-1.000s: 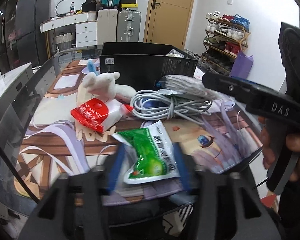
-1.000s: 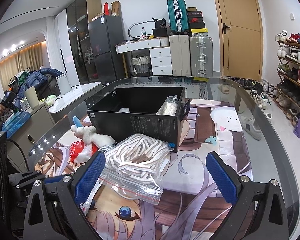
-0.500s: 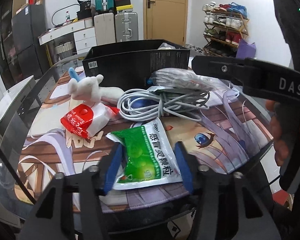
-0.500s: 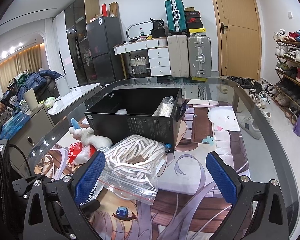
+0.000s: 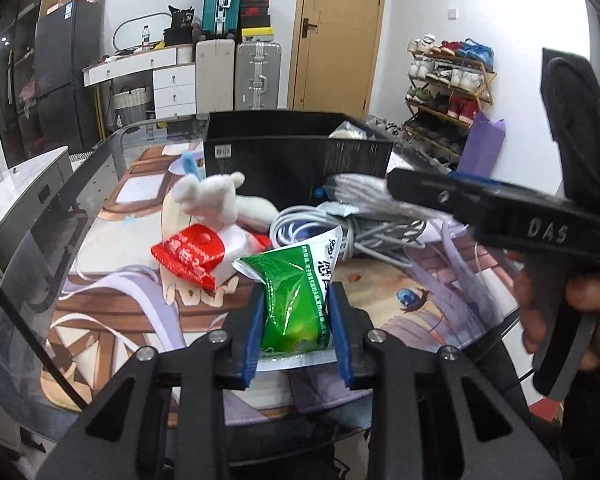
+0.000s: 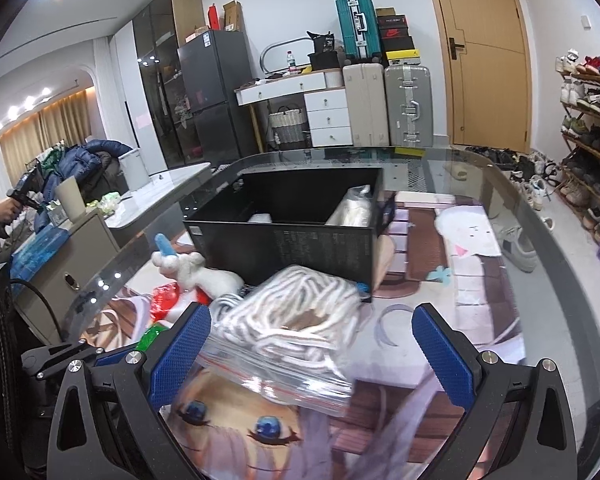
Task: Organize soft objects
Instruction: 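Carry the packet with the left gripper while the right grasps the zip bag of rope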
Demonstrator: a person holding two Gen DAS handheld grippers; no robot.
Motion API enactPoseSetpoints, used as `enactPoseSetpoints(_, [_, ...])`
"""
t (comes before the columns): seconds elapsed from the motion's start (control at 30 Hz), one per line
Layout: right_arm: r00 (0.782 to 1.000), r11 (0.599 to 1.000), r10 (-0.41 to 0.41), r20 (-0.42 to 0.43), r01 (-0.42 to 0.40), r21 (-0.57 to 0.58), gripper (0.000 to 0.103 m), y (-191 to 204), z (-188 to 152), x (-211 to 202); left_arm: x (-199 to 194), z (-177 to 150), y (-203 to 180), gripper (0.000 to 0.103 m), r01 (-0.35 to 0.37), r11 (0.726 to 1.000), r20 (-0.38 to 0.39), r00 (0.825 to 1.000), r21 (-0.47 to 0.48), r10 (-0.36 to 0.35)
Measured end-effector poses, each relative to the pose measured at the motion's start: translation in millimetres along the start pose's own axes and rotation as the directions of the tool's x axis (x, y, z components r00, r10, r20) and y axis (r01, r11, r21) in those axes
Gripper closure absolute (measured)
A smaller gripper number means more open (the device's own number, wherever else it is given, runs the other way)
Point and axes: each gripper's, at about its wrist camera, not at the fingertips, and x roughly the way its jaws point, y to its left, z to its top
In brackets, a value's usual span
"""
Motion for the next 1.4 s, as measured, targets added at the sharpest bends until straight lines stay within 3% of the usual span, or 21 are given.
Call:
enactPoseSetpoints(0.2, [0.999,1.0,-0.024,-0.034,0.025,0.018,0.001,6.8,-2.2,15.5,-5.3,6.6,3.0,0.075,0.004,1.0,0.024,1.0,-0.001,-0.004])
enactPoseSetpoints(0.4, [0.998,0.991,-0.023,-0.051,0.029,0.129,0.001,-11.7,1.5,21.8,-6.0,12.1,7.6,0.075,-0.011,1.0,0.034,0.999,-0.019,0.012])
enactPoseSetpoints(0.47, [0.998,0.987,-0.021,-0.059,0.03,0.159,0.006,-18.9,2.0,22.1,-5.4,12.3,9.0,0.075,-0.018,1.0,0.036,0.999,-0.02,0.019])
enactPoseSetpoints(0.6, [0.994,0.98,-0.008,-0.106,0.029,0.199,0.028,-30.9,-0.3,29.1,-5.2,14.1,10.0,0.074,-0.025,0.999,0.041,0.999,-0.026,0.026])
enactPoseSetpoints(0.9, [0.989,0.957,0.036,-0.143,0.007,0.288,0.029,-59.9,-10.4,35.2,-6.2,18.9,12.6,0.074,-0.037,0.999,0.048,0.998,-0.026,0.038])
enactPoseSetpoints(1.13, [0.992,0.964,0.034,-0.125,0.0,0.267,0.051,-60.8,-13.0,32.6,-8.6,25.1,10.0,0.074,-0.039,0.999,0.06,0.997,-0.022,0.04])
enactPoseSetpoints(1.4, [0.998,0.976,0.01,-0.068,0.005,0.218,0.059,-52.1,-6.6,10.8,-18.0,38.8,10.9,0.074,-0.026,0.999,0.09,0.996,-0.025,0.028])
